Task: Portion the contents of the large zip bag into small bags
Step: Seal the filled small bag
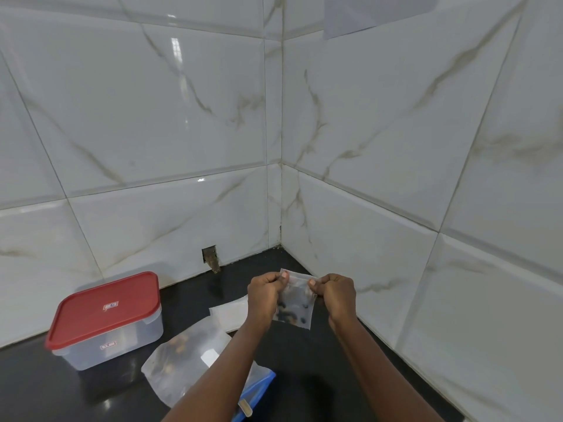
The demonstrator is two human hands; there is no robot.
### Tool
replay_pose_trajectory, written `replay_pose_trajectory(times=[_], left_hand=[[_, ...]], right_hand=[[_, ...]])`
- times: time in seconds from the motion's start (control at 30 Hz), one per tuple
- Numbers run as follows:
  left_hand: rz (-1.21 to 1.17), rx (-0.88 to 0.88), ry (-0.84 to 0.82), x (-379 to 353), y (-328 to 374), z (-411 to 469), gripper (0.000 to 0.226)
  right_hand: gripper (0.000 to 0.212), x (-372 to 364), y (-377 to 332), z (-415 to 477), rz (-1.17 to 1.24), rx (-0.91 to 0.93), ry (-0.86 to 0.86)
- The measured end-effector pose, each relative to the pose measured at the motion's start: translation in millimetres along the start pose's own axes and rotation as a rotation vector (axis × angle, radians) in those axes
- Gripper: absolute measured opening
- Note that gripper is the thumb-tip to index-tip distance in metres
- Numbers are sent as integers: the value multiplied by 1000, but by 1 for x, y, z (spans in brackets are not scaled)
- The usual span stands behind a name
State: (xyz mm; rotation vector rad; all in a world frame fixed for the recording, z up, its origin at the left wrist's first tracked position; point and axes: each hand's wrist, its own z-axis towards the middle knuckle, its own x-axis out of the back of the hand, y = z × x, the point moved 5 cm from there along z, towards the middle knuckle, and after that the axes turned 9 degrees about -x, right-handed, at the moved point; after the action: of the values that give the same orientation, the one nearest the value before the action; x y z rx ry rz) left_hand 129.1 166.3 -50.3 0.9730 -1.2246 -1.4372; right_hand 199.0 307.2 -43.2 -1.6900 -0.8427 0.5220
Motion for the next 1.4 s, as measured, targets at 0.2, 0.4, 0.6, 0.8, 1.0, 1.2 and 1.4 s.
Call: replay_pose_trajectory(times=[0.2,0.4,0.6,0.8,1.0,1.2,1.4], left_hand=[[103,73,-142,-9,-33,2,15],[364,100,-138,-16,-58,12,11],[469,107,-100,-27,-79,24,20],[644,159,-176,-37,-102,31,31],[684,85,-132,-31,-97,37,16],[650,88,56,18,-84,53,19],[724,208,185,72,-88,62,34]], right_hand=[[16,-2,38,15,-26,-80,-111],[31,-2,68,41,-191,-150,-5],[13,-3,89,66,-267,-188,80],[9,1,105,83,-326,-174,74],[18,1,102,80,-515,-166,199],[23,-39,70,57,-840,171,239],[42,-125,87,42,-898,66,-194]])
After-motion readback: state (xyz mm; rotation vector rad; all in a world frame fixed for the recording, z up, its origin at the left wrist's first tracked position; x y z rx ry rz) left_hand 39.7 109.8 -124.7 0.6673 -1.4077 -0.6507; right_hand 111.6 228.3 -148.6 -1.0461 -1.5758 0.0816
